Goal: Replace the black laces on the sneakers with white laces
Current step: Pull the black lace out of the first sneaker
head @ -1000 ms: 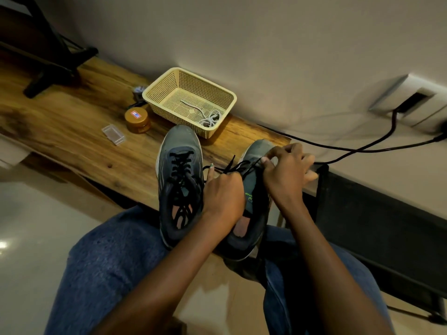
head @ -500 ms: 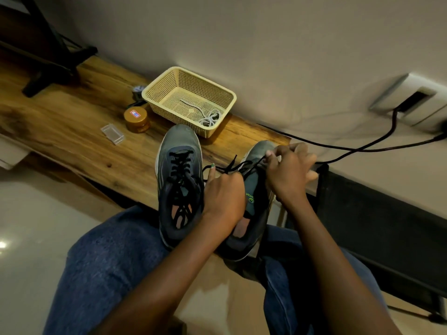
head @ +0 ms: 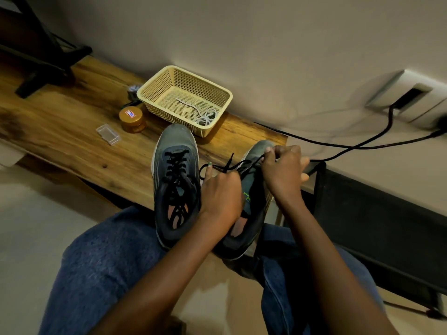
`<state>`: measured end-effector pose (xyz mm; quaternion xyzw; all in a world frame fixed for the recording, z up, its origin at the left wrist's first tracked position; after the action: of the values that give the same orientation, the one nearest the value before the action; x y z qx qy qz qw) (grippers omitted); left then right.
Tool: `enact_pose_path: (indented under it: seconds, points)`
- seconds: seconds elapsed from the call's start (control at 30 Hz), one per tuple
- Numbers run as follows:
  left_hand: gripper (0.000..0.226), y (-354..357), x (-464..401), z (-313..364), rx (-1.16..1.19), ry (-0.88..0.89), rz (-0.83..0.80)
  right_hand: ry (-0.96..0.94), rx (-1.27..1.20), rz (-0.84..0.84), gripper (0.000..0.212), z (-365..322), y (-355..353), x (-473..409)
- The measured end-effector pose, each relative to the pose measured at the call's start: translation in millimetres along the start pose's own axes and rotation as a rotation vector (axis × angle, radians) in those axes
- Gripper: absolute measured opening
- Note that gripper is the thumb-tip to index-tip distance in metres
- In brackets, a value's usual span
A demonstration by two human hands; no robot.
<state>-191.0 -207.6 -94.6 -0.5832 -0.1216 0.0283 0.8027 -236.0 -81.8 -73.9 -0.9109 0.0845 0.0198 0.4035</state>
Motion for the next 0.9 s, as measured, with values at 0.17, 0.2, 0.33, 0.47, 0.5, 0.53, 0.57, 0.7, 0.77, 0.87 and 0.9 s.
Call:
enact_pose_path:
  seconds: [0.17,0.2,0.33,0.47,0.5,0.53,0.57,0.7,0.77,0.87,0.9]
  points:
    - [0.018,-1.2,-0.4,-0.6,0.004,-0.009,0.004,-0.091,-0.082,0.141,0.021,-12.8,-10.8,5.9]
    - [0.018,-1.4,-0.6,-1.8,-0.002,-0.016,0.004,-0.099,-0.074,0.122,0.021,-12.9,-11.2,4.6]
    - [0.017,-1.8,-1.1,-6.7,-0.023,-0.031,0.004,-0.072,0.207,-0.127,0.025,-2.6,0.5,-0.5]
    - [0.015,0.7,-1.0,-4.2,-0.044,-0.004,-0.020,-0.112,0.215,-0.364,0.029,0.5,25.3,4.2]
    - [0.014,1.6,-1.2,-3.9,-0.047,0.001,-0.025,-0.120,0.229,-0.383,0.028,1.2,29.0,4.8]
    - [0.014,1.8,-1.5,-3.8,-0.048,0.003,-0.027,-0.129,0.263,-0.387,0.027,1.4,30.9,4.6]
    - [0.013,2.2,-2.0,-3.7,-0.049,0.004,-0.025,-0.136,0.308,-0.386,0.027,2.5,32.1,3.9]
    - [0.014,2.0,-2.2,-3.4,-0.043,0.003,-0.023,-0.229,0.403,-0.353,0.020,-0.9,36.5,3.0]
    - [0.014,1.5,-2.5,-3.8,-0.041,0.001,-0.019,-0.256,0.399,-0.376,0.017,-3.0,40.4,4.8]
    - [0.014,1.0,-2.8,-4.4,-0.043,0.003,-0.009,-0.287,0.396,-0.379,0.026,-8.4,38.3,7.0]
    - [0.014,1.0,-2.5,-4.4,-0.041,0.002,-0.007,-0.304,0.378,-0.355,0.032,-11.6,35.1,7.3]
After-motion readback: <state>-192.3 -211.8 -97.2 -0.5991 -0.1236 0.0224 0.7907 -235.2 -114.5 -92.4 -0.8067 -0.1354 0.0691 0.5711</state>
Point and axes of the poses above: each hand's wrist, its own x-axis away from the middle knuckle, its own y-axis out of the palm, z = x × y, the point moved 8 cm from there along -x, towards the middle knuckle, and after that the axes turned 12 degrees about -y, right-handed, at the moved point
